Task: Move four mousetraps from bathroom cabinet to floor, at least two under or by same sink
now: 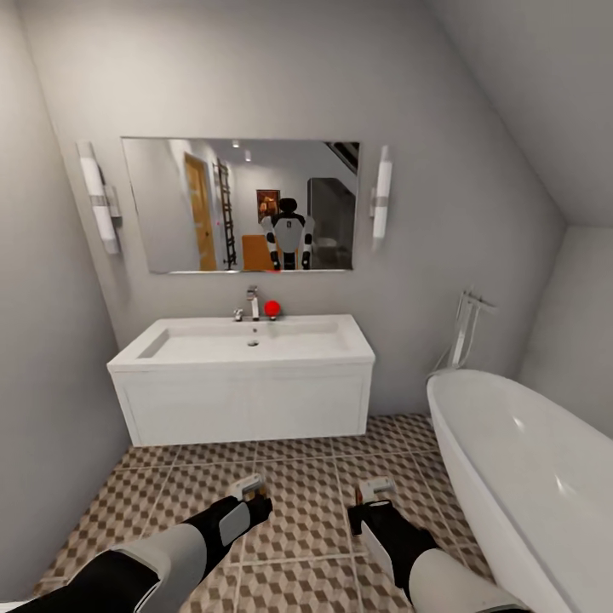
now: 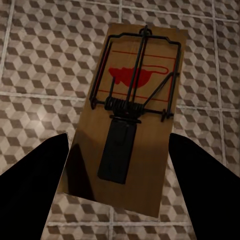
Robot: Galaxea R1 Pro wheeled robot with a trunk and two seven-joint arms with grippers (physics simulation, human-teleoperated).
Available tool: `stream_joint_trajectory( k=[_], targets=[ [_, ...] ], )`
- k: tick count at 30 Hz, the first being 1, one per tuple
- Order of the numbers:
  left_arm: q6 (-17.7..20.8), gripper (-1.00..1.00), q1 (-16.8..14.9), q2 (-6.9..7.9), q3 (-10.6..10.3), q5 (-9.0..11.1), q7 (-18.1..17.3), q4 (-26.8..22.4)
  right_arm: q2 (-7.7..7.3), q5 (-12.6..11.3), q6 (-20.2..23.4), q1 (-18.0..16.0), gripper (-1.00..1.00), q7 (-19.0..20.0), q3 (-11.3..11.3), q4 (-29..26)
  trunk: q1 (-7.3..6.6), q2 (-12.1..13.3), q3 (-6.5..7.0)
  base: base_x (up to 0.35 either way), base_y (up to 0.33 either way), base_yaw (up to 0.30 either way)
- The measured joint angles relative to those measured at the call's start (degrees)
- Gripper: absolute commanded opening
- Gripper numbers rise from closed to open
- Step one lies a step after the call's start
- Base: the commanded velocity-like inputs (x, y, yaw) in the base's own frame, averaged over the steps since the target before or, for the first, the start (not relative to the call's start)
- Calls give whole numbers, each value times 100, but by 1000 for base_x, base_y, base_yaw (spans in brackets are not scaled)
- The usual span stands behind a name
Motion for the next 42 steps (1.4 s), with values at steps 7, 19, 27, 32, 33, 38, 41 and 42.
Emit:
stream_joint_trajectory(
  k=[7, 19, 27, 32, 33, 38, 41, 42],
  targets=[
    [0, -100, 0, 3, 0, 0, 3, 0, 0, 6, 0, 0, -100, 0, 0, -4, 0, 0, 0, 322, 0, 0],
    [0, -100, 0, 6, 0, 1, 4, 0, 0, 14, 4, -1, -100, -8, 4, -7, 0, 0, 0, 322, 0, 86],
    [0, -100, 0, 5, 0, 0, 4, 3, 0, 15, 5, -1, -100, -9, 2, -8, 0, 0, 0, 318, 0, 213],
    [9, -100, 0, 36, 0, -1, 12, 8, 0, 15, 5, 0, -100, -9, -1, -9, 3, 1, 0, 90, 0, 26],
    [9, -100, 0, 37, 0, 0, 12, 8, 0, 15, 4, 0, -100, -9, -1, -9, 3, 1, 0, 11, 0, 78],
    [9, -100, 0, 41, 0, 1, 13, 8, 0, 15, 1, -1, -100, -16, 1, -7, 3, 1, 0, 4, 0, 201],
    [11, -100, 0, 40, 0, 0, 13, 8, 0, 15, -1, -1, -100, -12, 0, -8, 3, 1, 0, 1, 0, 105],
    [12, -100, 0, 40, 0, 0, 13, 8, 0, 15, -1, 0, -100, -11, 0, -8, 3, 1, 0, 0, 0, 16]
  ],
)
